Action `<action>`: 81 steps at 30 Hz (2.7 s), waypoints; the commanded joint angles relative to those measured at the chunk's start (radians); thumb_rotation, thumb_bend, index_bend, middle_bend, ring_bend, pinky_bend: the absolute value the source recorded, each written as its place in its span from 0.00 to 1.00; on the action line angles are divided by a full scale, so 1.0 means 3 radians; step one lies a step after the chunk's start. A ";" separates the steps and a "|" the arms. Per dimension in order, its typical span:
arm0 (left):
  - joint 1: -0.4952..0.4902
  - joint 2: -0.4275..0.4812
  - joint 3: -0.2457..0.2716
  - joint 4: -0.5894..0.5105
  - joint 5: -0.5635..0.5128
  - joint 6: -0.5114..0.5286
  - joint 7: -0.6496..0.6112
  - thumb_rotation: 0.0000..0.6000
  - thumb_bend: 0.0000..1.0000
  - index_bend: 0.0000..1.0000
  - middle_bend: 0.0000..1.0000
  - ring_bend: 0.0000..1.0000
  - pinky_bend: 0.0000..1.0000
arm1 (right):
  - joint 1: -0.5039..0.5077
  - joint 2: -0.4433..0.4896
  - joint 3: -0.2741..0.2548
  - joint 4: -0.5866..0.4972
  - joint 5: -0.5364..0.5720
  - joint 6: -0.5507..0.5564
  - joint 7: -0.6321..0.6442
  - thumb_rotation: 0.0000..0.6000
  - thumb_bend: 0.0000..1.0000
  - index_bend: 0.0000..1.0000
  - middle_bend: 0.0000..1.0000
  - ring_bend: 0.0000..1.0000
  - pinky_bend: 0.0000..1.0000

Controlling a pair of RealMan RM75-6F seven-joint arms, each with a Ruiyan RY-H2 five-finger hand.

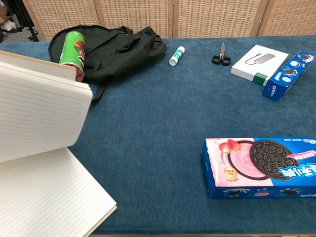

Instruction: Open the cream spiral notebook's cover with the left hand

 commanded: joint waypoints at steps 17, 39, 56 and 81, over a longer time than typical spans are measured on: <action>-0.0391 -0.0323 -0.1552 0.0783 -0.1439 -0.1293 0.0226 1.00 0.69 0.75 0.00 0.00 0.03 | 0.0028 -0.0033 0.0005 0.0023 0.0041 -0.0066 -0.0057 1.00 0.00 0.11 0.00 0.00 0.00; -0.1211 -0.1030 -0.2423 0.2672 -0.2256 -0.2136 0.1177 1.00 0.68 0.75 0.00 0.00 0.01 | 0.0055 -0.0061 0.0009 0.0042 0.0097 -0.0138 -0.0099 1.00 0.00 0.11 0.00 0.00 0.00; -0.1115 -0.1039 -0.2224 0.3106 -0.1768 -0.2275 0.0424 1.00 0.14 0.00 0.00 0.00 0.00 | 0.0066 -0.0075 -0.0002 0.0033 0.0112 -0.0175 -0.0140 1.00 0.00 0.11 0.00 0.00 0.00; -0.0100 0.0963 -0.0663 0.0193 -0.0173 -0.1352 0.2309 1.00 0.12 0.00 0.00 0.00 0.00 | 0.0024 -0.0024 -0.0018 -0.0058 0.0015 -0.0049 -0.0164 1.00 0.00 0.11 0.00 0.00 0.00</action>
